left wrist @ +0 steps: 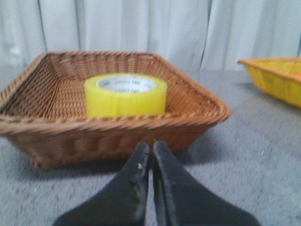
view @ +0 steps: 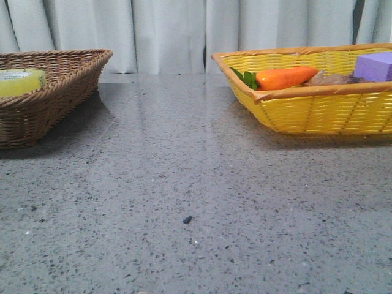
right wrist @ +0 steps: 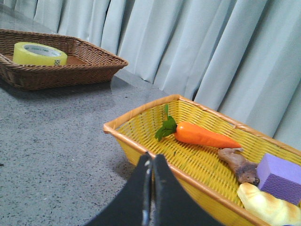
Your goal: Transfer tape with both arms
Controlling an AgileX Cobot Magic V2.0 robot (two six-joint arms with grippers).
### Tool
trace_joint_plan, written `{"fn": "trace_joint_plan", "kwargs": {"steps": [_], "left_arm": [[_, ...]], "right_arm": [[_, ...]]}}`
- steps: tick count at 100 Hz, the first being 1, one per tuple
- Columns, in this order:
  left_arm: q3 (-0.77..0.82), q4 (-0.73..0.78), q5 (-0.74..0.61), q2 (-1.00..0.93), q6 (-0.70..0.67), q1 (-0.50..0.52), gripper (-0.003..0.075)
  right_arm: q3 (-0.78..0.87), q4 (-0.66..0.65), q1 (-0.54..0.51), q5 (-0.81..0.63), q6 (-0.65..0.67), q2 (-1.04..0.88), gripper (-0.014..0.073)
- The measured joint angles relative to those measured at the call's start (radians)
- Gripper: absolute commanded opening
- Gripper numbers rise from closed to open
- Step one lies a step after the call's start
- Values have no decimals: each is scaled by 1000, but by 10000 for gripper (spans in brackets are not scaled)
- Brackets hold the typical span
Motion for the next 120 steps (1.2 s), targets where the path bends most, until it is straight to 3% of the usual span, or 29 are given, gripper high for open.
{"fn": "trace_joint_plan", "kwargs": {"steps": [22, 41, 120], "left_arm": [[0, 72, 181, 0, 0, 121, -20], [0, 89, 202, 0, 0, 180, -21], [0, 92, 203, 0, 0, 182, -21]], "right_arm": [[0, 0, 0, -2, 2, 0, -74], [0, 0, 0, -2, 2, 0, -74], [0, 0, 0, -2, 5, 0, -74]]}}
